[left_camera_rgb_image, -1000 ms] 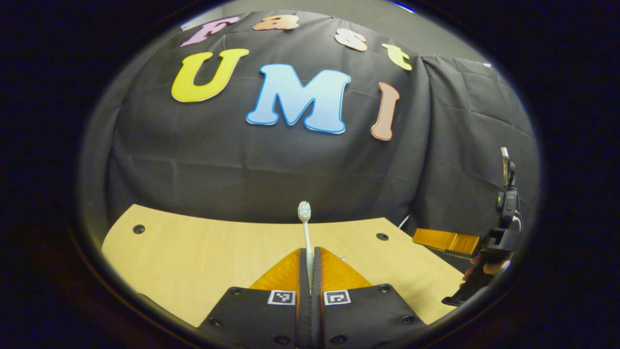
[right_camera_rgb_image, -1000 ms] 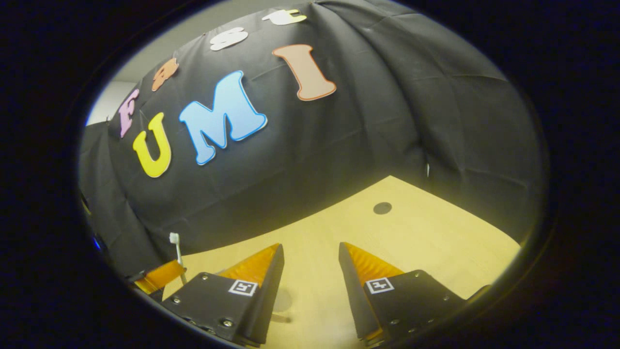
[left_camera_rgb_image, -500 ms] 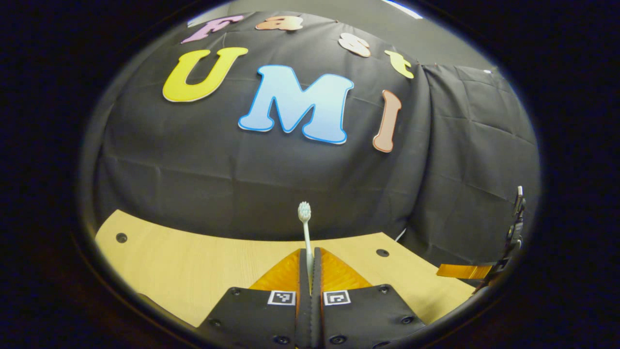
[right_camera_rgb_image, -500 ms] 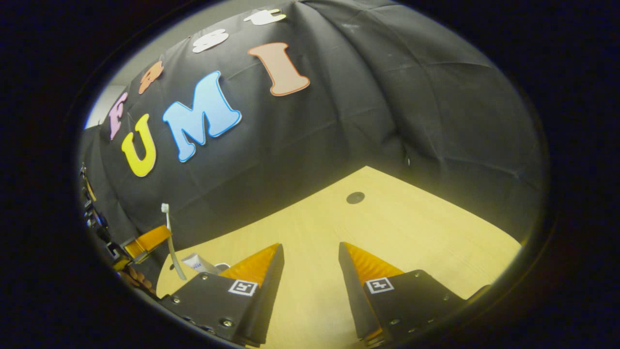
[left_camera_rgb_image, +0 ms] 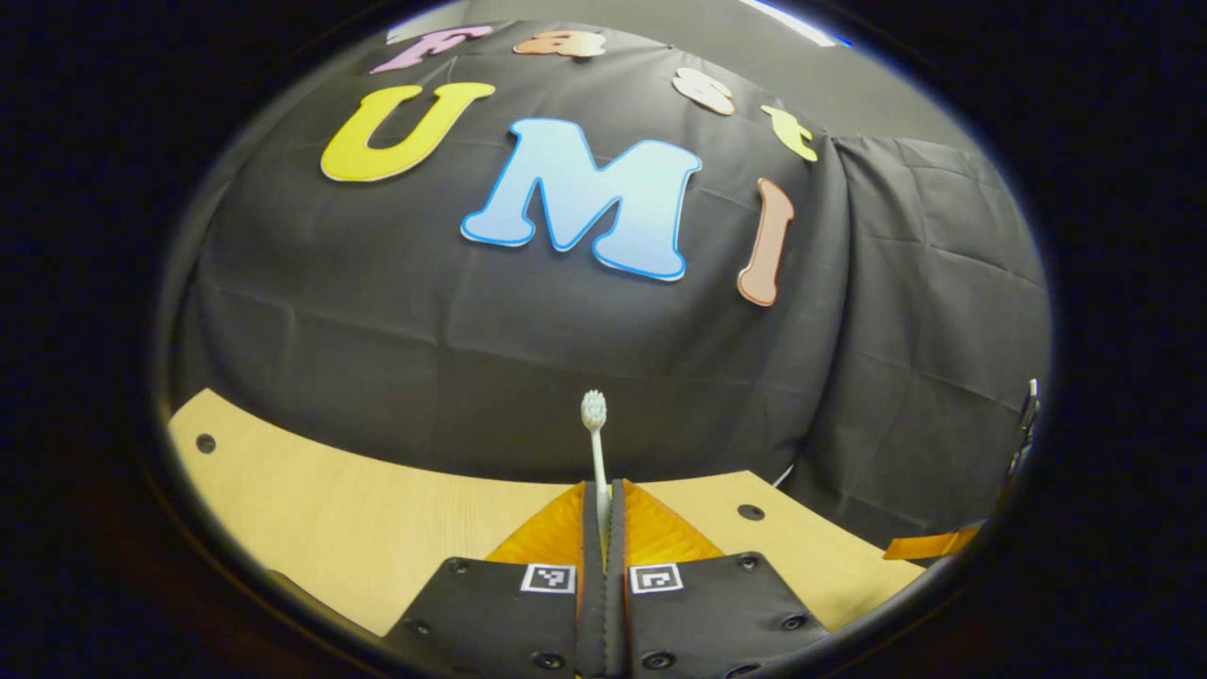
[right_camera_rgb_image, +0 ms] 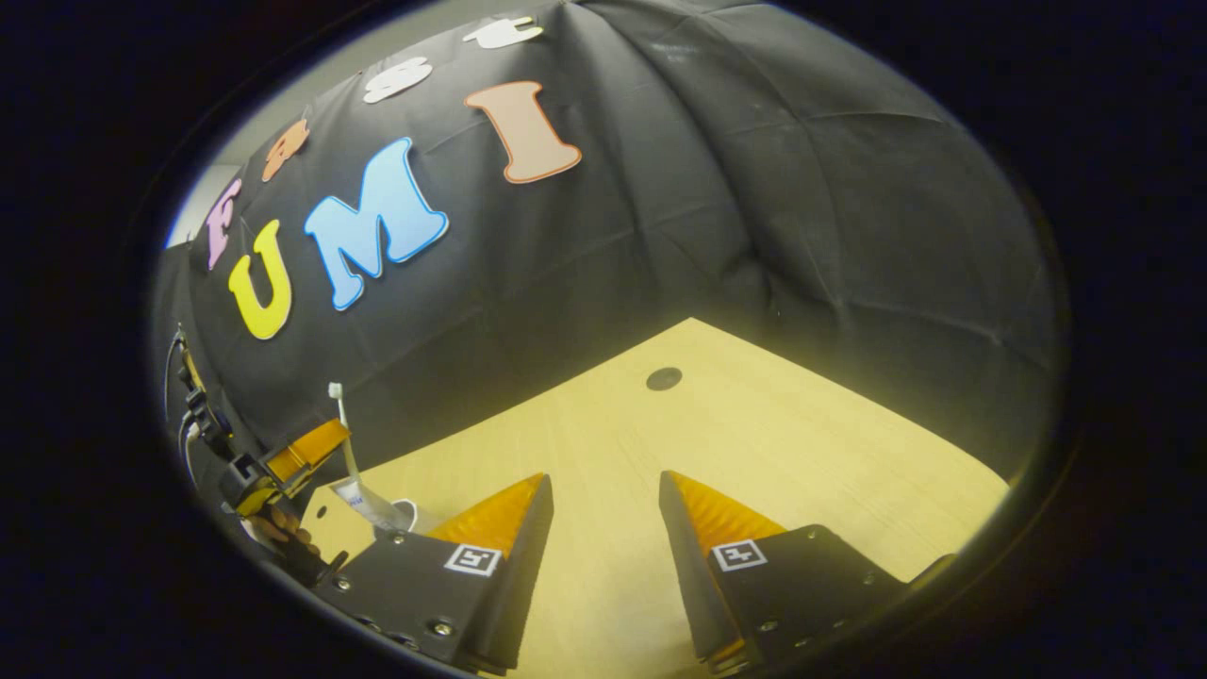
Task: Put the toothbrush and toothpaste on the desktop into the cup, then pick up the cup and place it on the coaster on the desktop.
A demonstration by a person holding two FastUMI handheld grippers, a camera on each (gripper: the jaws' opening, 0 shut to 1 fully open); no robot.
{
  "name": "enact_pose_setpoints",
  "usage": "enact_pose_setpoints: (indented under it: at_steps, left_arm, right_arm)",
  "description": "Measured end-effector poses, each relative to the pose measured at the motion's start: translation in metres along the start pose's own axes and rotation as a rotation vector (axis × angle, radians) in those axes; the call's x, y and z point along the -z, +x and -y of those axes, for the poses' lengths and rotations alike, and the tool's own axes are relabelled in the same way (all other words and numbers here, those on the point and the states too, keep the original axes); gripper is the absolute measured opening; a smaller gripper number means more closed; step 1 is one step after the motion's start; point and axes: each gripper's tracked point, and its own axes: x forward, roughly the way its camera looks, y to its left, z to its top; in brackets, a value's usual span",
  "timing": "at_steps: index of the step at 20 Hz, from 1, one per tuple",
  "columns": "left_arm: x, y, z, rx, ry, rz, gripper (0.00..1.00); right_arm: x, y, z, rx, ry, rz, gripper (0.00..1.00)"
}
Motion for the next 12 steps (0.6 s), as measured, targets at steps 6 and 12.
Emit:
enact_pose_setpoints:
  at_steps: [6, 12]
  left_arm:
    - [0.021, -0.012, 0.009, -0.013, 0.090, 0.023, 0.07]
    - [0.026, -0.023, 0.007, -0.033, 0.104, 0.036, 0.12]
  right_arm:
    - [0.008, 0.006, -0.002, -0.011, 0.010, -0.014, 0.66]
    - [0.013, 0.009, -0.015, -0.039, 0.017, -0.024, 0.66]
